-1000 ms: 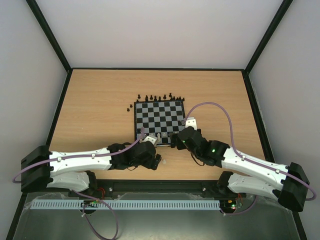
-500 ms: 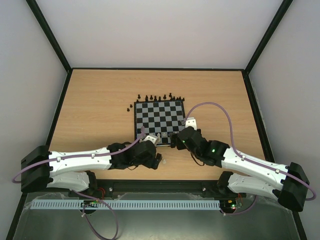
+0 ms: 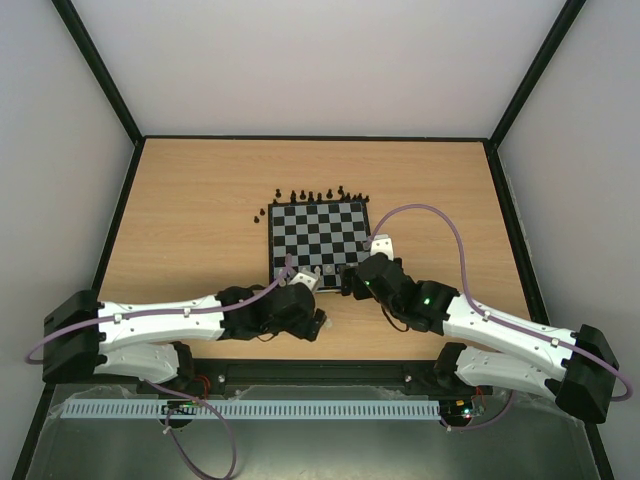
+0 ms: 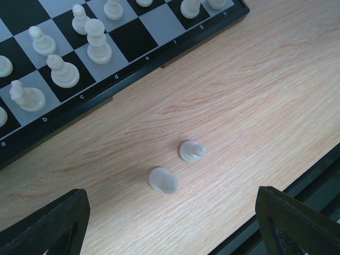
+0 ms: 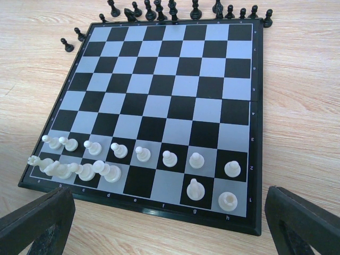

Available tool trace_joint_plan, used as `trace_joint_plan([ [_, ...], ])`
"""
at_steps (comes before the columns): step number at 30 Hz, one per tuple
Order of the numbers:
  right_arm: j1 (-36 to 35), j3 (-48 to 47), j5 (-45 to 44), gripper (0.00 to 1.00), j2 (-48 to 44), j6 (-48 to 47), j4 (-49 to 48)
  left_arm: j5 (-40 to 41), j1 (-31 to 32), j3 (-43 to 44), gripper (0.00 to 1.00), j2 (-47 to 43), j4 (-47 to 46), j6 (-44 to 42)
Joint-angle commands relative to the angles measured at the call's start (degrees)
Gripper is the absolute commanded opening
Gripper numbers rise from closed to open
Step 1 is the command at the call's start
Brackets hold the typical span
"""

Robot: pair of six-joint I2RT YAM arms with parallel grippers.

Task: Set up the chess pieces on the board
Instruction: Pick up the chess piece at the center of the board.

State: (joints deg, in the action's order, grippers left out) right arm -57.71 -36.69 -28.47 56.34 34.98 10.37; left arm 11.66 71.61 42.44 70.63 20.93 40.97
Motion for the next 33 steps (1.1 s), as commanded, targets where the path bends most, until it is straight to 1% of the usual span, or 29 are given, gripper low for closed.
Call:
trace_joint_plan([
  [1,0.14,-0.83,-0.62,0.99,-0.83,0.21,0.27,0.45,1.47,2.46,0.87,1.08,1.74,-0.09],
  [5,0.13,-0.64,-0.60,0.99,-1.73,0.22,0.16,-0.21,2.18,2.14,0.76,2.07,1.77,0.12],
  [13,0.08,-0.67,-0.45,0.98,-1.83,0.26,0.39,-0.63,2.37,1.92,0.60,5.21,1.10,0.31],
  [18,0.07,-0.60,-0.36,0.99,-2.43,0.26,0.44,-0.33,2.38,2.34,0.55,7.93,0.57,-0.23],
  [26,0.08,-0.58,-0.18,0.99,-2.90,0.26,0.53,-0.41,2.31,3.72,0.53,11.52,-0.81,-1.62],
  [30,0.14,-0.58,-0.23,0.99,-3.15,0.21,0.58,-0.41,2.30,4.10,0.45,13.30,-0.88,-1.80],
  [33,0.11,-0.58,-0.18,0.99,-3.25,0.26,0.62,-0.49,2.21,4.27,0.42,14.07,-0.71,-1.85],
])
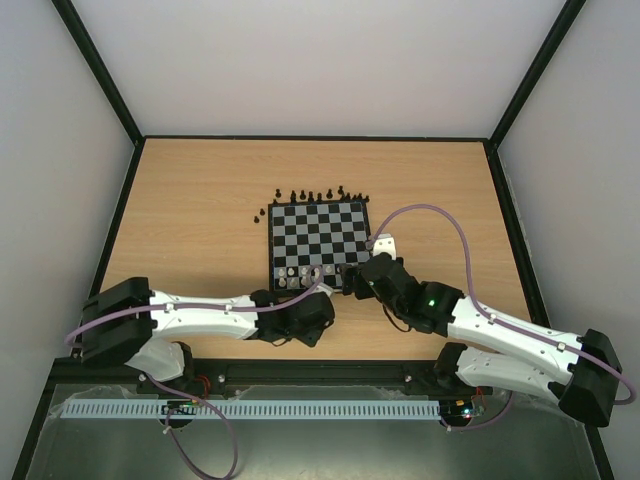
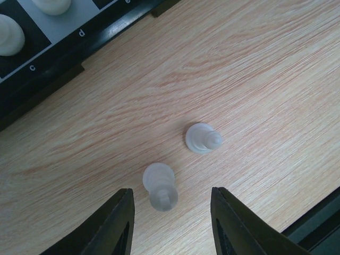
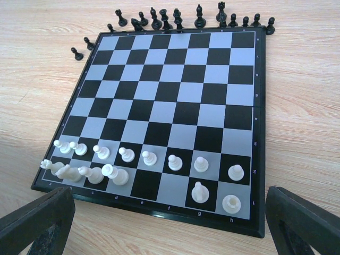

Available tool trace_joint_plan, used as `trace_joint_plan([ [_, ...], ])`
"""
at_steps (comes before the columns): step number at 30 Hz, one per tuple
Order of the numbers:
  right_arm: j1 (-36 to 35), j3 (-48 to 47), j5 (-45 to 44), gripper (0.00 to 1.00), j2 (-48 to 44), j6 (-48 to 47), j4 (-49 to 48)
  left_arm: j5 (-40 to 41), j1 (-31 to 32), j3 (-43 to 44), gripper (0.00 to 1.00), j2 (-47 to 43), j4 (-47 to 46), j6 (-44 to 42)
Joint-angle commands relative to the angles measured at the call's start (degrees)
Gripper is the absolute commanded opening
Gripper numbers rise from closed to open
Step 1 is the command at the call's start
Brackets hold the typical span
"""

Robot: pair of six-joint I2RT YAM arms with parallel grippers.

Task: Set up the chess pieces on the board
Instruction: Pick up the chess piece at the center of the board.

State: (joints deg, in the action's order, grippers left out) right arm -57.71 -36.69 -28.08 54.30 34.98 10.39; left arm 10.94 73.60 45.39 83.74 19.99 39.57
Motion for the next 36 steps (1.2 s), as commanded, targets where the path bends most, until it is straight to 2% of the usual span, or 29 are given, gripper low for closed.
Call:
trace_joint_plan([
  [1,0.12,-0.55,-0.50,0.99,-1.22,0.26,0.59,0.22,0.15,1.38,0.41,1.10,0.29,-0.45],
  [9,0.14,-0.53,-0.32,0.99,-1.66,0.26,0.67,0.57,-0.42,1.37,0.31,2.67,0.18,-0.69],
  [19,0.08,-0.53,-0.38,0.99,-1.92,0.26,0.68,1.12,-1.16,2.28,0.13,4.94,-0.06,-1.34],
  [28,0.14,-0.50,-0.36,0.99,-2.05,0.21,0.68,3.29,-2.53,8.05,0.11,3.94,5.84,-3.76],
  [36,0.14,-0.49,-2.55,0.99,-3.33,0.92,1.78,2.85,-7.81,12.50,0.11,5.55,6.64,-8.77],
])
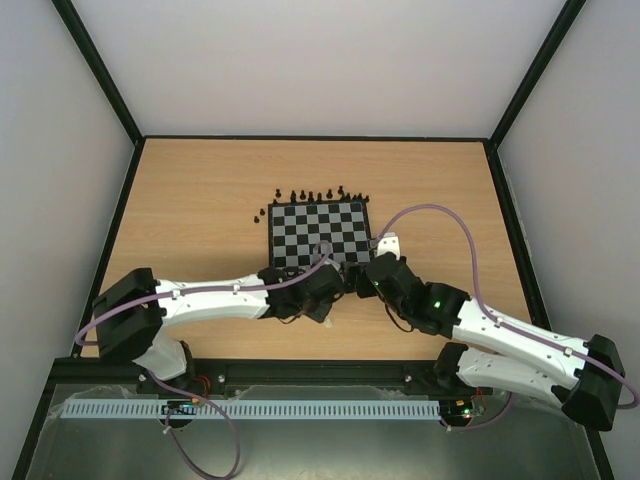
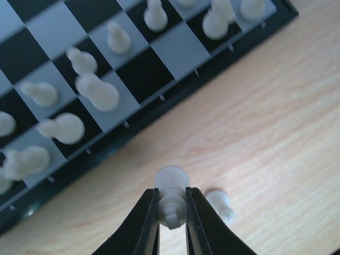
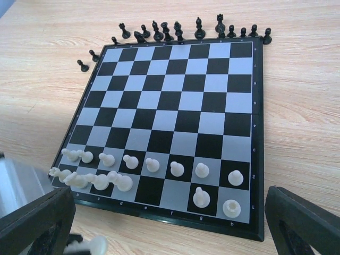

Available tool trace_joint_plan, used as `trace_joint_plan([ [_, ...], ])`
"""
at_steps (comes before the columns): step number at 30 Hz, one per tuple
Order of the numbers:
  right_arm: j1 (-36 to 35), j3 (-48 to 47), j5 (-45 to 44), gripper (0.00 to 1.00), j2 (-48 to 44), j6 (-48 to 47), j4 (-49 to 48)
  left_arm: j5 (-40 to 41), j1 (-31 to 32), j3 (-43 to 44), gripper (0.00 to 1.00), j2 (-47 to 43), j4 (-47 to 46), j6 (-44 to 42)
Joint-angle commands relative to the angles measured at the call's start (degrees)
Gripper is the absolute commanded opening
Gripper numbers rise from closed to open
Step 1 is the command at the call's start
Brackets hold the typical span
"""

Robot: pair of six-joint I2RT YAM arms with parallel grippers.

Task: Set up the chess pieces on the board
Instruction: Pick up the chess piece at the center of the board, then place the chess piece on the chessboard.

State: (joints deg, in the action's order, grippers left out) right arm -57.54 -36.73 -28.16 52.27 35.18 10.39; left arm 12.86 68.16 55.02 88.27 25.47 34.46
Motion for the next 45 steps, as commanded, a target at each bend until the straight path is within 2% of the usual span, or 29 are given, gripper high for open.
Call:
trace_joint_plan([
  [1,-0.06,-0.45,-3.36,0.99,-1.64,0.91,2.13,0.65,-3.01,3.30,0.11,1.52,0.88,-4.25],
  [9,-0.03,0.42,-5.70,0.99,-5.26,0.95,2.44,-0.76,-5.83,8.88,0.11,6.82,-0.84,-8.33],
  [21,-0.05,0.26,-5.41,0.98,-5.38,0.99,2.53,0.74,-6.85,14.94,0.11,15.76,-0.09,-9.93],
  [35,-0.04,0.26,-4.75,0.99,-5.08,0.95,2.27,-0.07,-7.69,15.64,0.13,18.26,-0.28,-10.55],
  [42,-0.09,0.26,-4.62,0.99,-4.83,0.94,2.18,-0.05,-7.61,15.73,0.18,18.22,-0.17,-10.51],
  [45,-0.03,0.26,-4.57,0.99,-4.68,0.95,2.11,-0.03,-7.68,15.81,0.23,17.87,-0.16,-10.34],
])
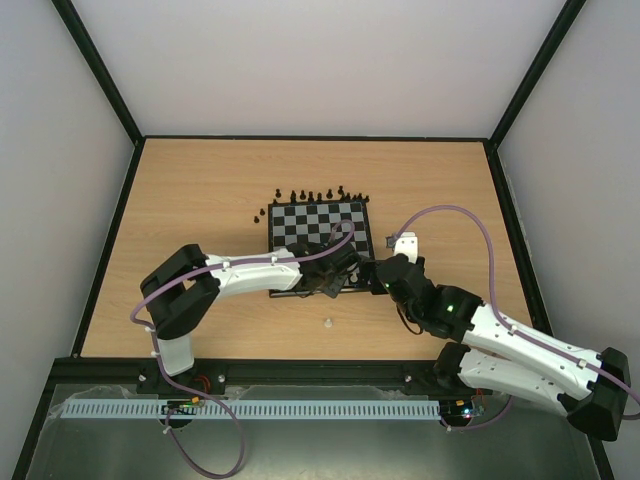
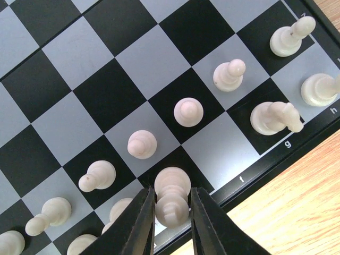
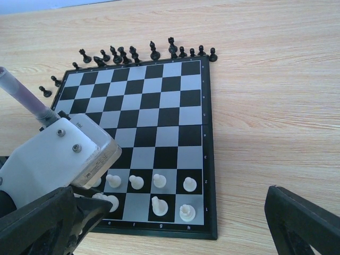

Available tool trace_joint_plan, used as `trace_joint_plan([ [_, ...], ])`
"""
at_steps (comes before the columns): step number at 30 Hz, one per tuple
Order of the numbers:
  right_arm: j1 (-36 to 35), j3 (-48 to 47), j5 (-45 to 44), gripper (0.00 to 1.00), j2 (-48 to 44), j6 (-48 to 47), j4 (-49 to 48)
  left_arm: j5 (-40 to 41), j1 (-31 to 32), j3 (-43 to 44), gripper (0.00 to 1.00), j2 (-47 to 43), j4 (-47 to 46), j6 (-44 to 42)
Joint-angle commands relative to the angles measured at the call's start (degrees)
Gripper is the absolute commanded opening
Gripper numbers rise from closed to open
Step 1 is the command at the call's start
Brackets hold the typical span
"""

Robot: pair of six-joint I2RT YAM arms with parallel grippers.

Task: Set up the chess pieces on the board
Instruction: Place the chess piece on the chessboard, then pick up the chess piece at the center of the board.

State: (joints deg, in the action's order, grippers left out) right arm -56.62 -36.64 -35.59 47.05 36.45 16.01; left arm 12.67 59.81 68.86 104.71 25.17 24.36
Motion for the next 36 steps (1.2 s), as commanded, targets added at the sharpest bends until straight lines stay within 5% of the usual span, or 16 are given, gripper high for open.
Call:
trace_joint_plan([
  [1,-0.99,0.17,2.92,0.99,0.56,-0.32,-3.53,0.17,0.66,1.98,0.24,1.24,0.10,-0.20],
  [19,-1.00,0.26,2.75,0.99,0.98,-0.31,-3.69,0.84,3.05,2.25,0.35,-10.27,-0.43,0.16],
  [32,-0.95,-0.98,5.73,0.99,8.69,-1.73,-5.15,9.09,2.45,-14.95,0.63,-36.99,-7.85,0.42],
  [36,-0.96,-3.17,12.43,0.99,13.78,-2.87,-3.75,11.38,1.98,-20.40,0.81,-43.13,-9.29,2.25],
])
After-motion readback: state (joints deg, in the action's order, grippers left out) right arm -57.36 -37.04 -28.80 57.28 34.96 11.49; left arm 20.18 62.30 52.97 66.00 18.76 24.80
